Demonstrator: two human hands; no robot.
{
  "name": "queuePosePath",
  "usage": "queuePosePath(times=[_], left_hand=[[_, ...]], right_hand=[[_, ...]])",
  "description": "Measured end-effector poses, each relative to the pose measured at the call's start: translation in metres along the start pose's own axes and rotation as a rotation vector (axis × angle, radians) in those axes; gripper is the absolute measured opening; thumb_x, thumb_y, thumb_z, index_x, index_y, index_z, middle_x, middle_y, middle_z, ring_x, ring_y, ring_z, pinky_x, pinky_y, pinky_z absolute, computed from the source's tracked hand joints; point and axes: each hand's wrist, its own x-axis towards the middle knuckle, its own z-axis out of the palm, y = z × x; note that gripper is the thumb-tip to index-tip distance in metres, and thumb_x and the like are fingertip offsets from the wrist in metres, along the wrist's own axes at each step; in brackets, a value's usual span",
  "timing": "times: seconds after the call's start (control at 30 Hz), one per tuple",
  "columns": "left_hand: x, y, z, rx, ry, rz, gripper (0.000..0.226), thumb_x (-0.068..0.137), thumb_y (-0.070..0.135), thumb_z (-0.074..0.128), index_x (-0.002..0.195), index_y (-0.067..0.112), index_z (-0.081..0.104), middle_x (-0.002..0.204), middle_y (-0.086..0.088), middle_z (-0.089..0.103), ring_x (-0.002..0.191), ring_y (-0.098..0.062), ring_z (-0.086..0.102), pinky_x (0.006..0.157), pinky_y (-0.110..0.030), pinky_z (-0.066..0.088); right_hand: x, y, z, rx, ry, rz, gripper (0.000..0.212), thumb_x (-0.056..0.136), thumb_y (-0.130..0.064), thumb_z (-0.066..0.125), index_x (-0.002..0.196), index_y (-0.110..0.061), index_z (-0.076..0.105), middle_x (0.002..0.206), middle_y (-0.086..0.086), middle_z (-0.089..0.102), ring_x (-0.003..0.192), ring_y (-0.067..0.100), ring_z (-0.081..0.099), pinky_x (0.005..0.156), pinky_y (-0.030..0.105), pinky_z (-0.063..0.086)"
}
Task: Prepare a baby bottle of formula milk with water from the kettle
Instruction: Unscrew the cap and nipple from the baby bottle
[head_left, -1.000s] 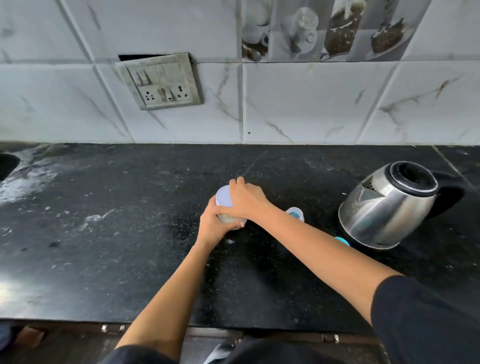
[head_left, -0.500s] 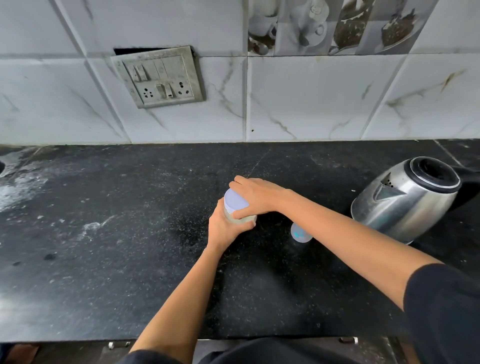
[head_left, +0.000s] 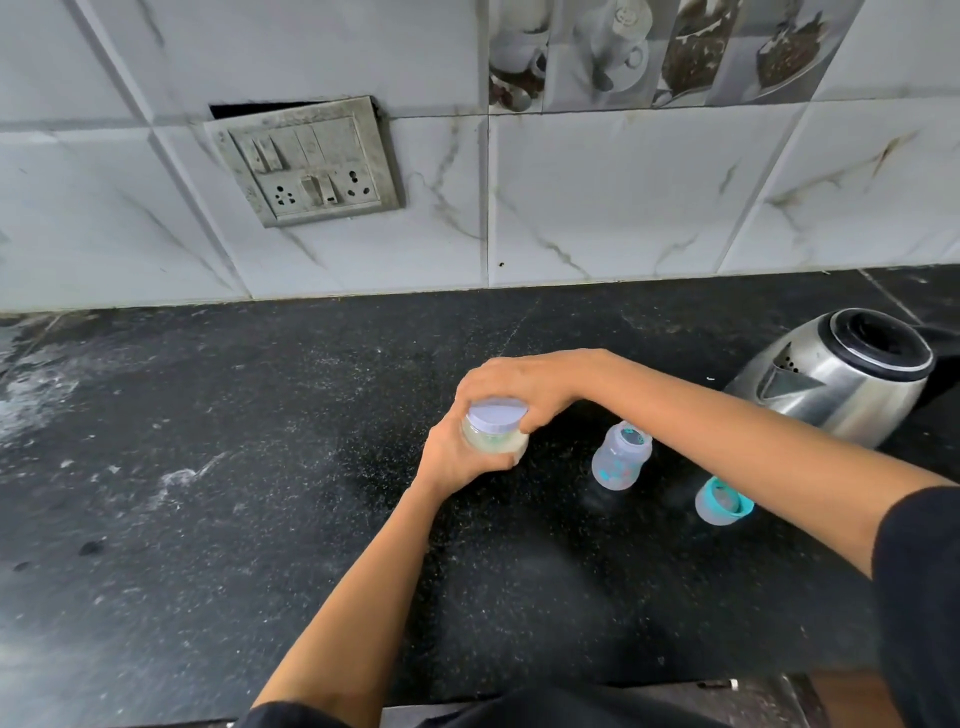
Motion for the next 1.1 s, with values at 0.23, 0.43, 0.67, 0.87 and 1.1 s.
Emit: queuePosePath(times=[0.23,0.43,0.67,0.87,1.1], left_hand=[[0.006,-0.006,-0.001,0.044,-0.031,-0.025,0.081,0.052,0.04,0.086,0.121,0.036,0.044,0.111,0.016,0.06,0.102,-0.006,0.059,0.083,-0.028,0.05],[0.006,-0.004,-0.006,0.053,-0.038,0.038,0.074,0.056,0.033,0.088,0.116,0.034,0.045,0.109,0.015,0.059,0.101,-0.01,0.059,0.085,-0.027,0.048],[0.0,-0.003,-0.005,-0.015,-0.015,0.036,0.085,0.052,0.035,0.089,0.124,0.038,0.045,0.12,0.019,0.056,0.11,-0.002,0.053,0.093,-0.021,0.039],[-0.007,-0.011,-0.006,-0.102,0.03,0.135,0.092,0.053,0.035,0.091,0.127,0.044,0.038,0.128,0.025,0.05,0.116,0.012,0.045,0.09,-0.004,0.034],[-0.007,-0.005,0.0,-0.155,0.106,0.205,0.08,0.059,0.04,0.086,0.129,0.026,0.049,0.123,0.018,0.058,0.114,0.003,0.052,0.091,-0.008,0.038]], right_hand=[[0.018,-0.029,-0.006,-0.336,-0.084,0.437,0.067,0.083,-0.058,0.057,0.133,-0.017,0.042,0.125,0.01,0.048,0.094,0.029,0.055,0.064,0.036,0.041],[0.009,-0.016,-0.021,-0.277,-0.015,0.034,0.062,0.066,-0.004,0.072,0.116,-0.027,0.044,0.121,-0.005,0.034,0.106,0.023,0.039,0.065,0.037,0.049],[-0.029,0.036,-0.015,0.274,0.406,0.428,0.064,0.067,-0.022,0.081,0.107,-0.02,0.031,0.111,0.002,0.038,0.091,0.019,0.045,0.062,0.026,0.04],[-0.042,0.083,0.046,0.445,0.335,0.676,0.061,0.069,-0.031,0.081,0.108,-0.022,0.036,0.116,0.007,0.046,0.098,0.022,0.048,0.072,0.034,0.043],[-0.044,0.093,0.066,0.42,0.159,0.723,0.066,0.07,-0.022,0.083,0.119,-0.022,0.039,0.125,0.008,0.048,0.102,0.022,0.049,0.078,0.034,0.044]])
